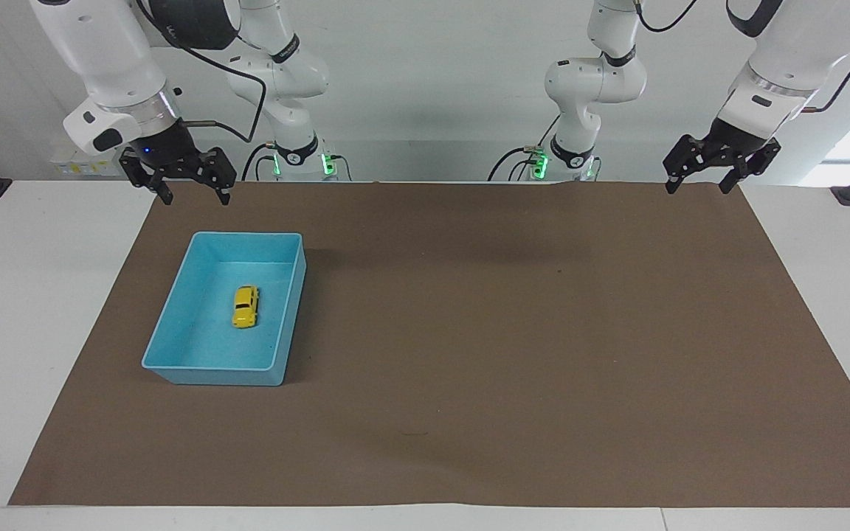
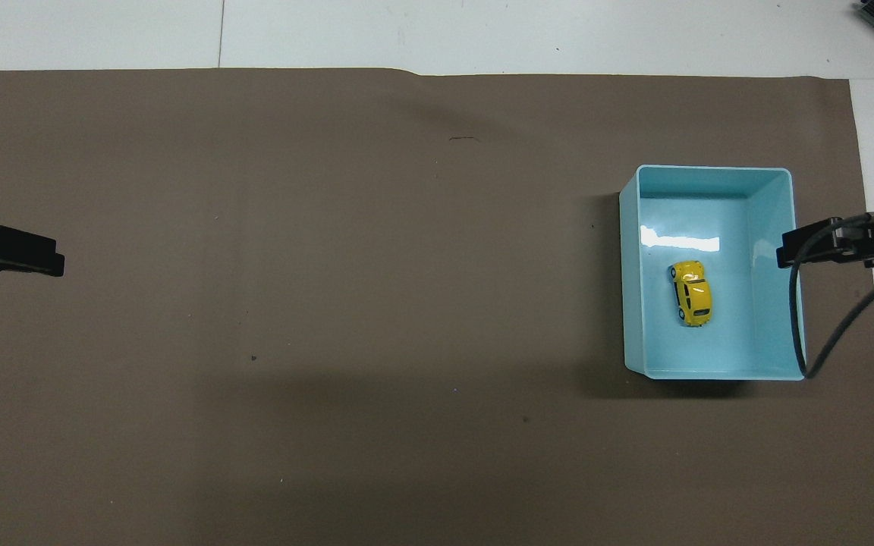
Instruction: Wind up and store yellow beetle car
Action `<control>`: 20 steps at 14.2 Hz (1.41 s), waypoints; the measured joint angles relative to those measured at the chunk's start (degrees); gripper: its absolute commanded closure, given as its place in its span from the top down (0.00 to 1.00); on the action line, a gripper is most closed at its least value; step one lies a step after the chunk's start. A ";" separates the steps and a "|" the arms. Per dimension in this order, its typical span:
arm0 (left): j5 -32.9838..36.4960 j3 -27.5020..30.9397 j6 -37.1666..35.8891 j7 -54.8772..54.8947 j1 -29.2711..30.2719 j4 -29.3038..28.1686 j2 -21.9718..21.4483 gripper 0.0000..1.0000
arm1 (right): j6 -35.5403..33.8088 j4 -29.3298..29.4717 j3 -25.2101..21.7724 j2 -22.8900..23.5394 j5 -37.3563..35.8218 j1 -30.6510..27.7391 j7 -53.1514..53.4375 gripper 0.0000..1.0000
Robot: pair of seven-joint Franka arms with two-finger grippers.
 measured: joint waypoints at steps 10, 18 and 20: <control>0.00 0.00 0.00 0.00 0.01 0.00 0.00 1.00 | 0.00 0.00 -0.90 0.00 0.16 0.01 0.00 1.00; 0.00 -0.05 0.00 0.00 0.01 0.00 0.00 1.00 | 0.00 0.00 -1.03 0.00 0.17 -0.51 0.00 1.00; 0.00 -0.05 0.00 0.00 0.01 0.00 0.00 1.00 | 0.00 0.00 -1.02 0.00 0.17 -0.50 0.00 1.00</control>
